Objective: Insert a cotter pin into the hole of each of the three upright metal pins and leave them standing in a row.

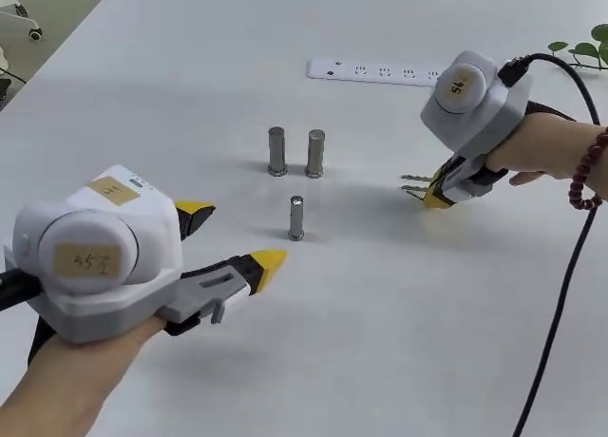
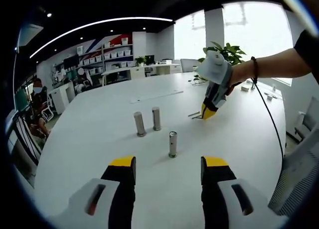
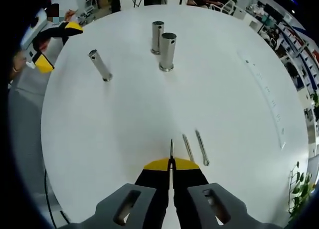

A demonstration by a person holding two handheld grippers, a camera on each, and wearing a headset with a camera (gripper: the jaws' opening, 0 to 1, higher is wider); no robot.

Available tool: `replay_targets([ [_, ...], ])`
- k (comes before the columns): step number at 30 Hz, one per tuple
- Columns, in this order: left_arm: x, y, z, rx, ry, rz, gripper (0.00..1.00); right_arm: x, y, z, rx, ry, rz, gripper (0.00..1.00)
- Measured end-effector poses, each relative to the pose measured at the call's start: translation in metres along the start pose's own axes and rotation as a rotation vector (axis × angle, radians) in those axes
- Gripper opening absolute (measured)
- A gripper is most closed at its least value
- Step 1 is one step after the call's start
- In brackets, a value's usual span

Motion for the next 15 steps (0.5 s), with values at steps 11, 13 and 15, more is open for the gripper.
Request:
replay_targets([
  [11, 0.008, -0.005, -0.003, 0.01, 0.036, -0.036, 0.45, -0.021, -0.028, -0.015, 0.126, -0.003, -0.013, 0.0],
  [13, 0.01, -0.007, -0.004, 0.015, 0.039, -0.041, 0.44, -0.031, -0.038, -0.017, 0.175, -0.012, -0.005, 0.0],
  [15, 0.012, -0.008, -0.004, 0.019, 0.045, -0.046, 0.43, -0.042, -0.045, -0.021, 0.202, -0.011, -0.012, 0.0],
])
Point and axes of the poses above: the centre of the closed fingertips' face, and the gripper's own axes: z roughly forward along the fingers, x roughly to its right, y roughly out of its underside, the point moved 1 cm from there along -z, roughly backward along the fingers, and after that the axes turned 13 degrees about -z, right-handed, at the moved point
